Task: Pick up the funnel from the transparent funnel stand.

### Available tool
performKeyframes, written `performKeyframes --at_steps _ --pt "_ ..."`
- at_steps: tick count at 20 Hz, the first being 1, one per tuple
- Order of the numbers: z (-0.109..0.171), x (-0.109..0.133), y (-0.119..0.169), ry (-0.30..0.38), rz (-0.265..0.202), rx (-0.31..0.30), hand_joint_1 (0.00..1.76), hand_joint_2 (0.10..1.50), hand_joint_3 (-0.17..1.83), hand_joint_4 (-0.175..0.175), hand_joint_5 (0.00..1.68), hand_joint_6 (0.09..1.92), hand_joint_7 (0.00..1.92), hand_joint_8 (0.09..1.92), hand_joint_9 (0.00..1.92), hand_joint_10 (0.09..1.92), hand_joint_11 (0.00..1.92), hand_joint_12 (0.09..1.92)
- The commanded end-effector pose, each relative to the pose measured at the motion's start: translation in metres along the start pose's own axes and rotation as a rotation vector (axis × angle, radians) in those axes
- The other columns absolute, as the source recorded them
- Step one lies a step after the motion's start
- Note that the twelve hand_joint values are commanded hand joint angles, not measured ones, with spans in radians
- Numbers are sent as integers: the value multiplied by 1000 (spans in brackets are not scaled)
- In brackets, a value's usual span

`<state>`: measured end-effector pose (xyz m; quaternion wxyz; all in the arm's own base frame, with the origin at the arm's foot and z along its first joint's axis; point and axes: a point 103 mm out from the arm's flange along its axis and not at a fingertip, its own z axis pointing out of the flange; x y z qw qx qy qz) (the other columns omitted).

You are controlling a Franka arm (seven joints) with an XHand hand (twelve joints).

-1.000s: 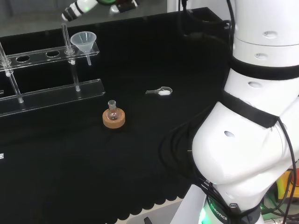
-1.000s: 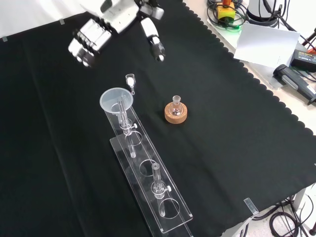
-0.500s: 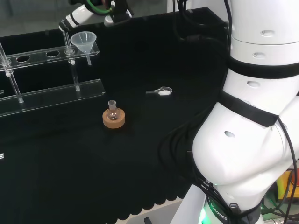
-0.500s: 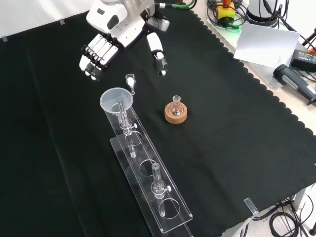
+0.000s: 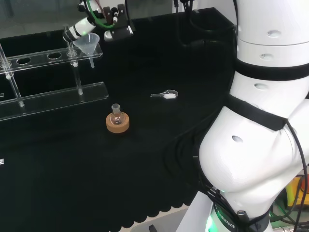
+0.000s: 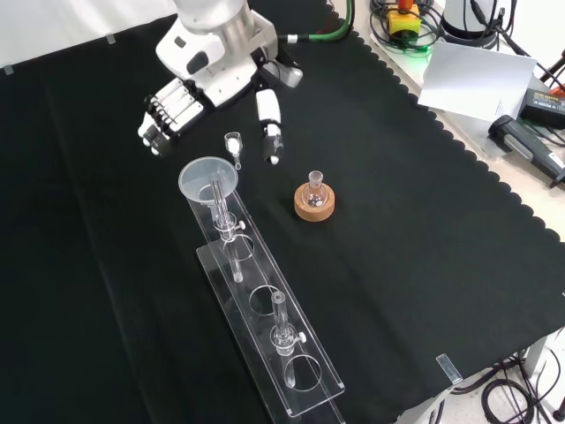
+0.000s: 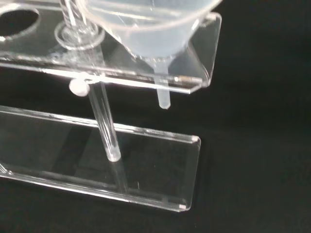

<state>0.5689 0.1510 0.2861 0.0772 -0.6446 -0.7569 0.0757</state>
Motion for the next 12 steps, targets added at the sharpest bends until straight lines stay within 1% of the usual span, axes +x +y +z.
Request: performKeyframes --at_steps 1,4,12 --pt "19 -5 17 -13 20 58 279 592 1 -127 0 87 21 292 7 163 0 709" --pt "25 -6 21 -16 19 69 278 591 0 -125 0 87 1 335 0 179 0 717" --pt "37 -6 25 -28 12 105 293 601 4 -124 0 87 0 360 0 210 0 724"
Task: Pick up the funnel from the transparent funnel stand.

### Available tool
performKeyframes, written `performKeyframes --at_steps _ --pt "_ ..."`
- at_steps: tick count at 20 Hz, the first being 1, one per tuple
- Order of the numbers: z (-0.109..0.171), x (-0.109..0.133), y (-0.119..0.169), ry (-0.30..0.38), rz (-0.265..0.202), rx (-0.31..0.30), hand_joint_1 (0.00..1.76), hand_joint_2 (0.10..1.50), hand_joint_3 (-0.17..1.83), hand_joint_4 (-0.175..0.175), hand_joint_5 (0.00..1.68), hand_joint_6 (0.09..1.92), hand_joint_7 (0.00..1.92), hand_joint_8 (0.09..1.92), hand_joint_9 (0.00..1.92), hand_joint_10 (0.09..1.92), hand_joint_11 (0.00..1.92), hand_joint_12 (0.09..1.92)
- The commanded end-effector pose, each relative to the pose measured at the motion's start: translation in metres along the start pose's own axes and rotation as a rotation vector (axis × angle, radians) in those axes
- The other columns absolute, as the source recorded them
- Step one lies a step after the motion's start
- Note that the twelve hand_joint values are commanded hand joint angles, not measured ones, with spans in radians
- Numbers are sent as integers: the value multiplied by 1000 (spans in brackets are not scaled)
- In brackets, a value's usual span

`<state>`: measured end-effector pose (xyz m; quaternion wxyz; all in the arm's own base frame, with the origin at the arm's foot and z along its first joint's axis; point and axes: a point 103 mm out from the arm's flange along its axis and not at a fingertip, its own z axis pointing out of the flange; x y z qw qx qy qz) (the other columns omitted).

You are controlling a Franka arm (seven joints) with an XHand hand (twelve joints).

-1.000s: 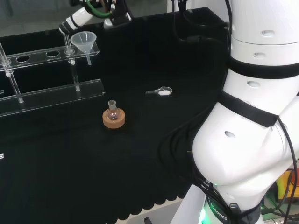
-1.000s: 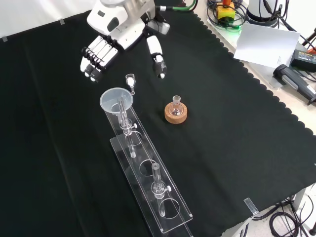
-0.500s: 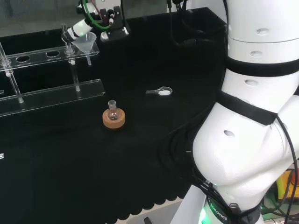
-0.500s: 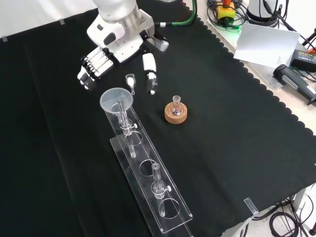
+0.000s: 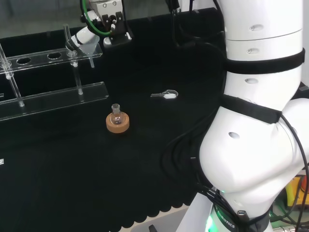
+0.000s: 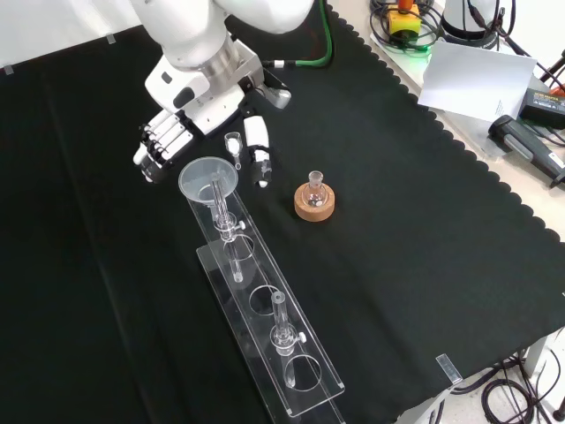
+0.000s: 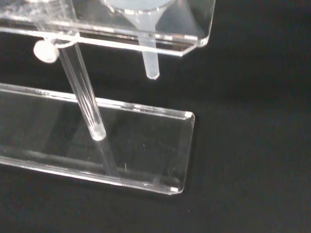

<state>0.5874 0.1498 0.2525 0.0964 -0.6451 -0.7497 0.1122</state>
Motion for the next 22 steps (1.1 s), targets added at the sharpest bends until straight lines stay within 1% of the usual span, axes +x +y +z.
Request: performKeyframes --at_steps 1,5,8,9,11,13,15,17,22 --pt "10 -1 1 -9 1 21 299 605 5 -125 0 87 0 374 0 231 0 733" --pt "12 0 0 9 -2 3 348 641 17 -128 0 87 7 475 0 388 0 806" --pt "11 1 -2 15 4 -38 409 680 32 -133 0 87 21 559 0 505 0 885" --pt "10 1 -2 16 7 -52 430 689 37 -133 3 87 44 585 0 572 0 932" --pt "10 3 -1 16 10 -58 454 696 44 -134 31 87 132 631 0 740 0 1071" --pt "10 4 1 7 16 -66 460 696 50 -127 61 87 189 652 20 855 0 1176" --pt "9 5 2 -1 23 -78 462 695 54 -112 110 87 231 661 61 903 0 1236" --pt "9 6 3 -6 29 -81 467 696 61 -94 176 87 299 657 107 913 0 1281" --pt "9 6 6 -22 34 -70 475 698 80 -73 304 87 402 615 175 891 0 1326"
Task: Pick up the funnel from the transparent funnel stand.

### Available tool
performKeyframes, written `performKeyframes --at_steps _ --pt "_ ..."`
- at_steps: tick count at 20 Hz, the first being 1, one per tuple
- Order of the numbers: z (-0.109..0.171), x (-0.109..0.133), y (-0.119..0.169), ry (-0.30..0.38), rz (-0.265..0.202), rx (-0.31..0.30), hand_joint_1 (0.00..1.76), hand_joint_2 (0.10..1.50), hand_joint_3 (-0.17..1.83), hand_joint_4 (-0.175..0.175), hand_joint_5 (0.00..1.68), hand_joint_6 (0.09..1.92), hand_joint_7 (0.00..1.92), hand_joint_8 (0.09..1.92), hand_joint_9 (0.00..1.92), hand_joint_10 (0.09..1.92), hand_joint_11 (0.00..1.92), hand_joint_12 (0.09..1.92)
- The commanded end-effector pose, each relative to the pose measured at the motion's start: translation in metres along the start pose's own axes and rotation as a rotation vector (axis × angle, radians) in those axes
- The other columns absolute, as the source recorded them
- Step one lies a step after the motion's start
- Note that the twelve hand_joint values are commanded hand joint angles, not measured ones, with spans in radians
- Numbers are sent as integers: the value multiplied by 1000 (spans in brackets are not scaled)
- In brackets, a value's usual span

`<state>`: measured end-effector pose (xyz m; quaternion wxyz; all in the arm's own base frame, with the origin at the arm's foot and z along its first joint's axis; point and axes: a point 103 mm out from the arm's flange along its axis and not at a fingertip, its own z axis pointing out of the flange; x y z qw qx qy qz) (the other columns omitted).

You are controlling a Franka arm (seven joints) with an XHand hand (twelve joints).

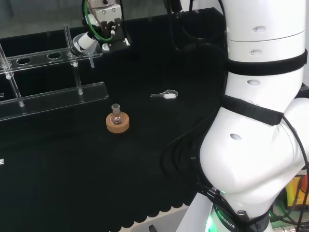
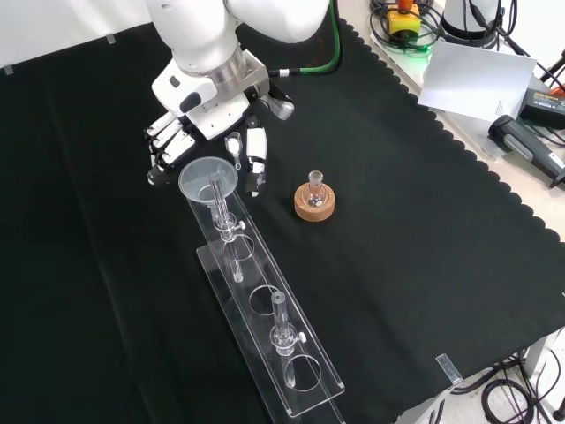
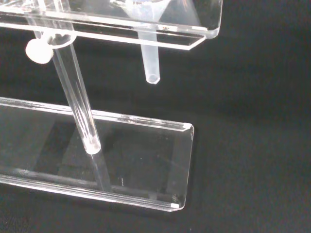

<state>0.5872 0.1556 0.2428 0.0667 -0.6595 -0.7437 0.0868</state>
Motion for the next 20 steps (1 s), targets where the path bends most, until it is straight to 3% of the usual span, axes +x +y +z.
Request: performKeyframes --at_steps 1,13,20 --pt "1 0 3 -17 4 10 475 698 86 -72 319 87 420 603 188 880 0 1329" --pt "9 0 3 -18 14 8 502 699 160 -58 425 87 623 539 330 803 0 1327" --pt "7 -4 2 -4 7 -20 572 645 491 -50 599 87 882 478 600 631 0 1331"
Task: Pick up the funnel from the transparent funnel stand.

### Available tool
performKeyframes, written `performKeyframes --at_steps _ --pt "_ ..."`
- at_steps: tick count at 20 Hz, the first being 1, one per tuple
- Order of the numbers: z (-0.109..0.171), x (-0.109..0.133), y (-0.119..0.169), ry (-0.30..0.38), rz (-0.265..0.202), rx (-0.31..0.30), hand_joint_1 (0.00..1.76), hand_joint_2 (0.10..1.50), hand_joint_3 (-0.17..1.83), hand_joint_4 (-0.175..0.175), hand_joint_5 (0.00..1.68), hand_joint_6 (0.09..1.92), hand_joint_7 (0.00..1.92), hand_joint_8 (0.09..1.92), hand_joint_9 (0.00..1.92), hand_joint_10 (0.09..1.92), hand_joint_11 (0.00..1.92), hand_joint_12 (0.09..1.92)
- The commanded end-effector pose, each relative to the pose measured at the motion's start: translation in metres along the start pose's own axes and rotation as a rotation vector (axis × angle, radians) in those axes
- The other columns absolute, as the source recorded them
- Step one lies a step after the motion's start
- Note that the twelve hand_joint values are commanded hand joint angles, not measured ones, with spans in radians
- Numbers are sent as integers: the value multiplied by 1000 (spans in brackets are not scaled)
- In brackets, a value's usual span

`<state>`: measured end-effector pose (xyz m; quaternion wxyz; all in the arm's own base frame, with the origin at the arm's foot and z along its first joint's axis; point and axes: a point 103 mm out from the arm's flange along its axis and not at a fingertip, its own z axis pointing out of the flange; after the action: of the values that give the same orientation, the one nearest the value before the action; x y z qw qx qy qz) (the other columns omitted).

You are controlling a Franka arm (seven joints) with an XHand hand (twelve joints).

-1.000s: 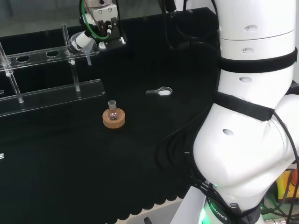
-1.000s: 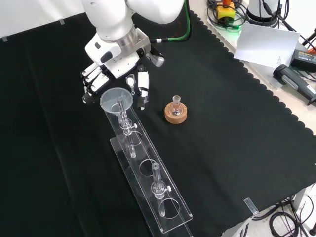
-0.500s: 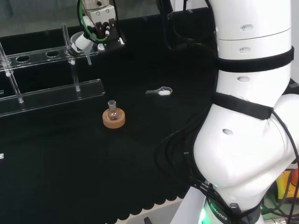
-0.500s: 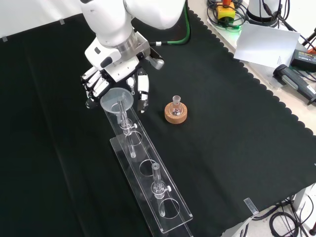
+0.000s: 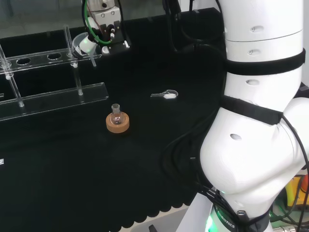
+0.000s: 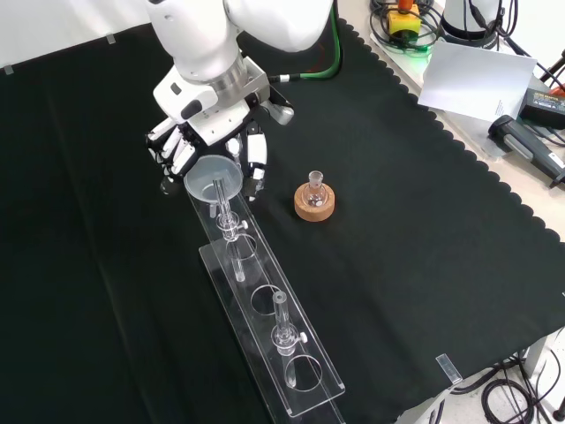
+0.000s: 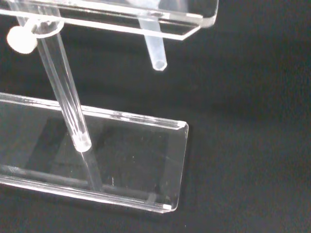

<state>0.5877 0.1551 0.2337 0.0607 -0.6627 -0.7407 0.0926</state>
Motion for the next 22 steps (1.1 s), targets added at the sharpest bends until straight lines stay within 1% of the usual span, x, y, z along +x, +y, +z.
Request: performKeyframes --at_steps 1,3,5,9,12,13,17,18,22 --pt "-3 -5 0 12 -3 -25 579 645 524 -50 617 87 904 480 630 614 0 1340" --pt "-4 -7 0 18 -4 -37 596 653 575 -51 650 87 945 486 680 587 0 1356" --pt "-6 -9 0 37 -4 -62 627 655 643 -52 682 87 982 484 725 549 0 1394" --pt "-9 -10 0 28 -7 -83 689 626 808 -53 753 87 1058 474 805 487 0 1448" --pt "-15 -12 1 24 -9 -94 715 611 845 -53 800 87 1110 484 850 470 0 1469" --pt "-18 -13 1 25 -9 -87 722 607 854 -52 814 87 1127 488 867 458 0 1479" --pt "-31 -18 2 48 -8 -71 738 603 866 -51 848 107 1161 498 897 438 0 1492" --pt "-34 -19 2 62 -7 -71 740 602 866 -50 855 112 1164 499 899 437 0 1492" --pt "-45 -22 2 71 -9 -81 741 602 871 -48 889 131 1181 508 909 433 0 1492"
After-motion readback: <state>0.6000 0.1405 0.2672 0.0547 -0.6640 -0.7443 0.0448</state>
